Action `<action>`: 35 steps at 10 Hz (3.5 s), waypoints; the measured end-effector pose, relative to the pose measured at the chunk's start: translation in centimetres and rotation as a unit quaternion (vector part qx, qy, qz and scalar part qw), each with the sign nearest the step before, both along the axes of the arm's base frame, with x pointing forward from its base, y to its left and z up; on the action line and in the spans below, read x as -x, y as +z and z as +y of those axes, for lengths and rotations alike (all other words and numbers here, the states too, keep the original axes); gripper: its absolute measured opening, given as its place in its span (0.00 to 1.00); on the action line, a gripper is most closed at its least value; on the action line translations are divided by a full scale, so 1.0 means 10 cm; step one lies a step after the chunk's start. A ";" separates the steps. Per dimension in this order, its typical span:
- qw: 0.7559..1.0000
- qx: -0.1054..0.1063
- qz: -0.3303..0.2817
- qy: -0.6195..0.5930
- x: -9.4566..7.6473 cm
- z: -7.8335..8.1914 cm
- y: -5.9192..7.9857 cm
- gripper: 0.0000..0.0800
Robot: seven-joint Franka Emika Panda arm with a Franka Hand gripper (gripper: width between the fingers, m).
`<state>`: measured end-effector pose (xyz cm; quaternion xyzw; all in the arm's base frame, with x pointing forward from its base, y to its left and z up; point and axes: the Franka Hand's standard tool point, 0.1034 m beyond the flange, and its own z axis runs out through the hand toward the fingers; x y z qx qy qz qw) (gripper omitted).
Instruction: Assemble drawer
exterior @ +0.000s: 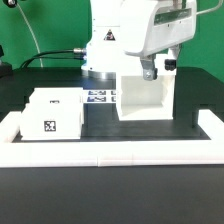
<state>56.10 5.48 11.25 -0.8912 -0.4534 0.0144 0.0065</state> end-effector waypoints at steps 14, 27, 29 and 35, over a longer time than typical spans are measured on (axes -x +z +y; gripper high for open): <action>0.987 0.008 -0.014 -0.160 0.84 0.16 0.33 0.81; 0.901 0.003 -0.036 -0.432 1.40 0.46 -0.09 0.81; 0.902 -0.003 -0.038 -0.429 1.41 0.50 -0.15 0.81; 0.902 -0.003 -0.037 -0.430 1.40 0.50 -0.15 0.05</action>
Offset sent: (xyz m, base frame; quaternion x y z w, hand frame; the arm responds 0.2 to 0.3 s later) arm 0.0000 0.0000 0.0000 0.0000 0.0000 0.0000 1.0000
